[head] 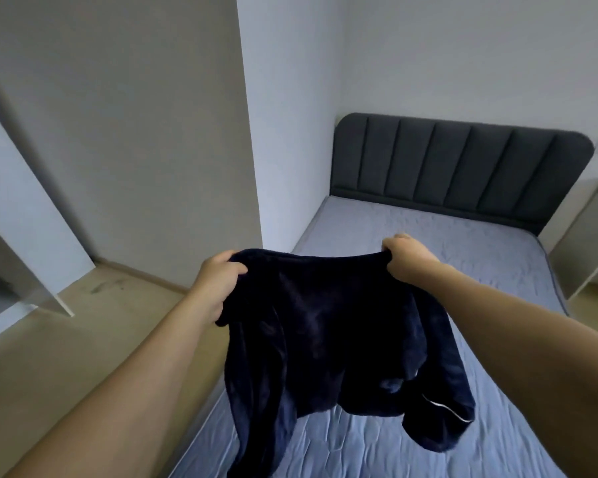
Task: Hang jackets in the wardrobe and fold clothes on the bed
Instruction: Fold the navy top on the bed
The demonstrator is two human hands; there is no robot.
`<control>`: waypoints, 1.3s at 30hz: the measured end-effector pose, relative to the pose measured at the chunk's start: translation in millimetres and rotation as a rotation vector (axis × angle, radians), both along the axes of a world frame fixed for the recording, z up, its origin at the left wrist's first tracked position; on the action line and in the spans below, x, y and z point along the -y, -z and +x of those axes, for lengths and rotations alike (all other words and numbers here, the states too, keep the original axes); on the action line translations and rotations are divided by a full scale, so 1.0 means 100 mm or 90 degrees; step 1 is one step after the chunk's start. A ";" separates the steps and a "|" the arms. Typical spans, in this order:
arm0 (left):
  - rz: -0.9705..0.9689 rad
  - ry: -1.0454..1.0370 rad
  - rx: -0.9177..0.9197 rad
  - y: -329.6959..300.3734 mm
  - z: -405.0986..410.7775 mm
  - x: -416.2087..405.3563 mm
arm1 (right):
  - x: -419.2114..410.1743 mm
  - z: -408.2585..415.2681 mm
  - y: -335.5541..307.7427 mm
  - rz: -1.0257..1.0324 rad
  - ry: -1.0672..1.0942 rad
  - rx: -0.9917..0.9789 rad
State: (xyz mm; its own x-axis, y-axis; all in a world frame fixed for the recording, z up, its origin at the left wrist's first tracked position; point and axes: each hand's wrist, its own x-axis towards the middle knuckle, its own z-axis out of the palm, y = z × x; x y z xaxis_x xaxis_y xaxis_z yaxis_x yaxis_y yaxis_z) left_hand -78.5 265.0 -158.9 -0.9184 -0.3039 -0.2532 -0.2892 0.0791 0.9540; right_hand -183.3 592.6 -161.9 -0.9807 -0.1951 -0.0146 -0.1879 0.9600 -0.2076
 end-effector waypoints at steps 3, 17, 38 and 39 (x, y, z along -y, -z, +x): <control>-0.008 0.023 -0.105 -0.27 -0.09 0.05 | 0.13 -0.34 -0.20 -0.015 -0.003 -0.094; -0.232 0.619 0.265 0.72 -0.03 -1.83 | -1.00 -0.24 0.71 0.219 -0.246 -0.210; -0.773 0.502 0.245 7.55 -0.03 -2.53 | -1.79 0.79 7.74 0.032 0.341 0.234; -0.810 0.508 0.265 7.74 0.05 -2.51 | -1.74 0.80 7.89 0.058 0.340 0.209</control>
State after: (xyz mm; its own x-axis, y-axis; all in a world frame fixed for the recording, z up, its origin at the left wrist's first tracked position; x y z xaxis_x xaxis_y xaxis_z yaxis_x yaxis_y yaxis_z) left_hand -73.7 516.4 -933.0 -0.8738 0.0053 -0.4862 0.0018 1.0000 0.0077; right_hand -103.1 766.8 -951.4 -0.8836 0.3368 -0.3252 0.3823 0.9201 -0.0858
